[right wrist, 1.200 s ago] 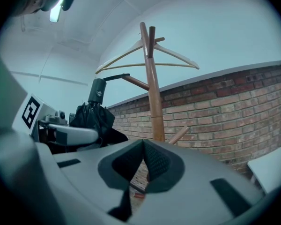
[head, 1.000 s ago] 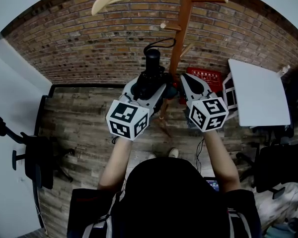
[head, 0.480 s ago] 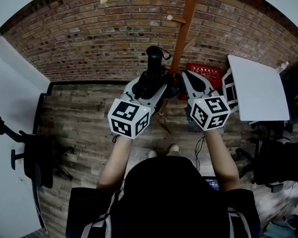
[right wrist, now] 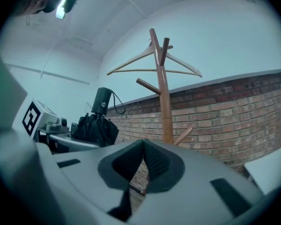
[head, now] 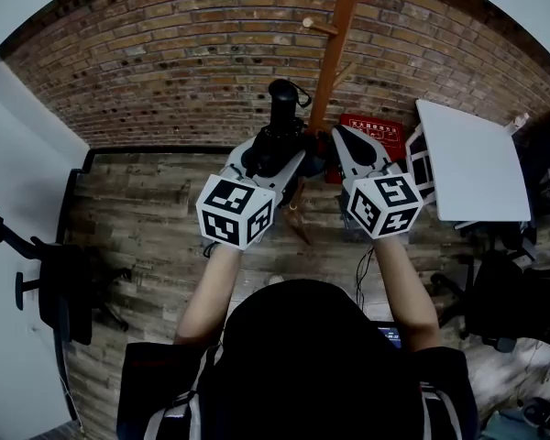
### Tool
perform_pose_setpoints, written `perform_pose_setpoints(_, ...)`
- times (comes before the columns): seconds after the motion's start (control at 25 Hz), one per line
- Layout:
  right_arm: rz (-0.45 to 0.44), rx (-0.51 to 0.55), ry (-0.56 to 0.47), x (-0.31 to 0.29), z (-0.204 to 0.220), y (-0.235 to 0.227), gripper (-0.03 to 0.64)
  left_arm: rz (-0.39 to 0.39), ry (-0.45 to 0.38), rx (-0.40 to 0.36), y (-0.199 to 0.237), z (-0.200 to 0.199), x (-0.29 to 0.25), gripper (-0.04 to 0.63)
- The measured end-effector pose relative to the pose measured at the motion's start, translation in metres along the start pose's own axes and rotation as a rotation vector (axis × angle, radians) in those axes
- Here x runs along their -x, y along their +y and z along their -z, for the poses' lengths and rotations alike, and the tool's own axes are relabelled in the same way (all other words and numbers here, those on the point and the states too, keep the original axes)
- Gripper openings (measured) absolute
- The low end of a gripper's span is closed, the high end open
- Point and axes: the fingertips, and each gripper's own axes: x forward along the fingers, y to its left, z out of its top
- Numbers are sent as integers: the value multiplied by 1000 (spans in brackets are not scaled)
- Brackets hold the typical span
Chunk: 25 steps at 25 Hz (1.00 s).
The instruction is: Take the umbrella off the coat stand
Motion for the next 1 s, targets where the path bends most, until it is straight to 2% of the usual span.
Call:
perform_pose_setpoints(0.48, -32, -2, 4, 33, -2, -15, 29, -30, 1, -21, -32, -5, -15, 232)
perform_pose_setpoints(1.0, -69, -15, -2, 91, 4, -18, 29, -70, -14, -10, -89, 2, -1, 232)
